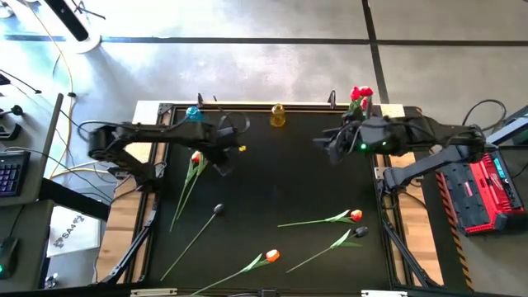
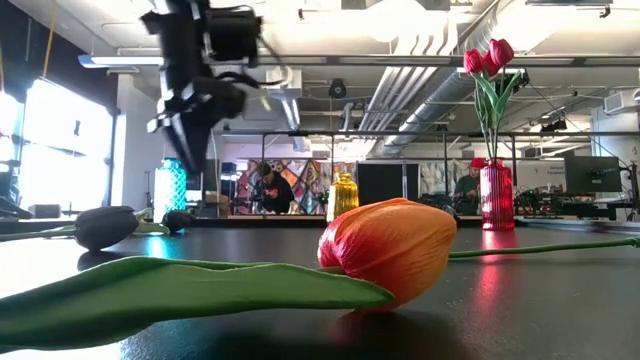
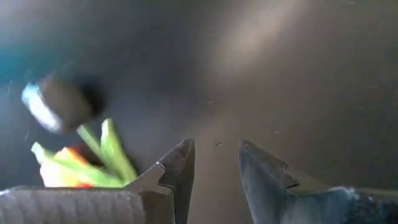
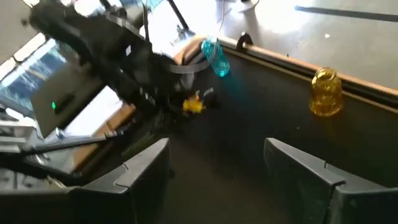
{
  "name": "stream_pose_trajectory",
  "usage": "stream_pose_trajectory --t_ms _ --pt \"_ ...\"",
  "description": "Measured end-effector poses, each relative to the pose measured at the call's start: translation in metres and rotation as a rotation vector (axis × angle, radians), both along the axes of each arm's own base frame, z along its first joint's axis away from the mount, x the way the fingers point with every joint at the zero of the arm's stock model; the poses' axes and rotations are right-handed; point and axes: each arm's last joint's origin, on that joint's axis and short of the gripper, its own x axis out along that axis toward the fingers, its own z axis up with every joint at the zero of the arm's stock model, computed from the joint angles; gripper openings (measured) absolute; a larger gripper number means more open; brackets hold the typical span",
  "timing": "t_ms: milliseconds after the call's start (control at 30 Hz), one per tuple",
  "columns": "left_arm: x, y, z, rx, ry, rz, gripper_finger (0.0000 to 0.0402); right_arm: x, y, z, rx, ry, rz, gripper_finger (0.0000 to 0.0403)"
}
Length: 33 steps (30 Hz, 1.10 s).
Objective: Sort flowers into vase by color
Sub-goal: Put the right orange flower into the yellow vase
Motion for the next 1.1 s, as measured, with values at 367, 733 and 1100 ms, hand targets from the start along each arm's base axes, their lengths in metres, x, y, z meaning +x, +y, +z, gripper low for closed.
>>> stream_pose_trajectory --t_ms 367,733,1100 --pt "-0.067 -0.008 -0.004 -0.004 -0.041 0.25 0.011 0.009 0.004 -0.005 0.001 0.021 0.009 0.0248" --pt "-0.08 -0.022 -0.027 -0.113 0.029 0.319 0.0075 -0.001 0.009 0.016 0.088 -0.162 0.145 0.0248" --pt "-0.021 -0.021 0.015 -0.108 -0.565 0.097 0.0076 -0.047 -0.002 0.035 0.06 -0.272 0.045 0.0248"
